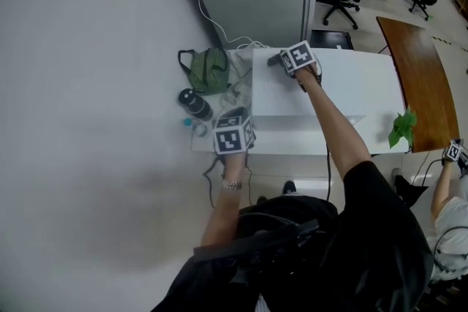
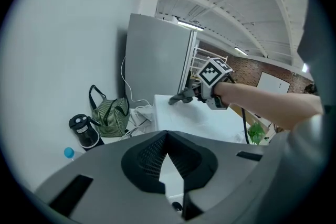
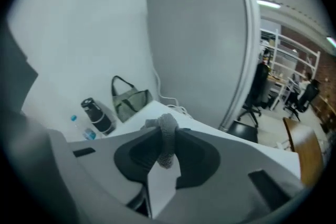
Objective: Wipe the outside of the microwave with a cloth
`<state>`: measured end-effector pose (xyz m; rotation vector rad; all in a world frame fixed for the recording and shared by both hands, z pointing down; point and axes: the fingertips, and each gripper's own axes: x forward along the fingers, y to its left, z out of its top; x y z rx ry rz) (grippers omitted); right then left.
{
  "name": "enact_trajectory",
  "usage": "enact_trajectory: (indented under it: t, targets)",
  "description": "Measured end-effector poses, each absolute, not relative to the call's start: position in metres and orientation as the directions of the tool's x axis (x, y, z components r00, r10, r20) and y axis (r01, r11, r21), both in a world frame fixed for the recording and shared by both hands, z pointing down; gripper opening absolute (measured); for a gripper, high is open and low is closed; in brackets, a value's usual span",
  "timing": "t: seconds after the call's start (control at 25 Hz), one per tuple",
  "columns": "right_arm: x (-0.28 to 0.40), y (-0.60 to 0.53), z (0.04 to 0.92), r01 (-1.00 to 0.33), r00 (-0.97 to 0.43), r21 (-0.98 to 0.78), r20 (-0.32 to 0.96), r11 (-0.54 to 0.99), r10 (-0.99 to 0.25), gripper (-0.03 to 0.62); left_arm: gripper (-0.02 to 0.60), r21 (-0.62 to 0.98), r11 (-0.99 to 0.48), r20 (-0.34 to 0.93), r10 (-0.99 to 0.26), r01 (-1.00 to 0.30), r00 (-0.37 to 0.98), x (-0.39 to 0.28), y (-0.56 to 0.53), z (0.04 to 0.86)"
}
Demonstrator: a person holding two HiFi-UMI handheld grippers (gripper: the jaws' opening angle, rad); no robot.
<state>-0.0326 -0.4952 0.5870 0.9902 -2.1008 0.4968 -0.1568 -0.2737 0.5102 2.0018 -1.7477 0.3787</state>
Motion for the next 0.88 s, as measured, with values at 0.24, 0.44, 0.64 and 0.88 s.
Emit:
enact_trajectory:
  t: [0.24,0.44,0.64,0.88]
  targets:
    - [-0.147,-0.436,0.604,-0.632,-0.455,0.016,0.802,0.775,-0.387,0.069,-0.006,0.148,-0.098,0.496,-0.854,-0.984,0.159,-0.151,-0.262,0.513]
    - [-0.129,-0.435,0.619,-0.644,-0.474,-0.027,0.798,0.765,-0.371,0.071,-0.006,0.152,-0.134,0.489,-0.851,-0.979,0.192,-0.136,-0.265,0.513]
    - [-0.026,-0.464,0.614,-0.748,-0.41,-0.006,0.79,0.664,-0.456,0.07,-0.006,0.16,-0.194,0.492,-0.834,-0.968,0.249,-0.109,-0.27,0.513]
    - [0.165,-0.487,0.611,-0.918,-0.153,0.092,0.815,0.385,-0.559,0.071,-0.006,0.178,-0.272,0.488,-0.81,-0.946,0.325,-0.08,-0.284,0.516]
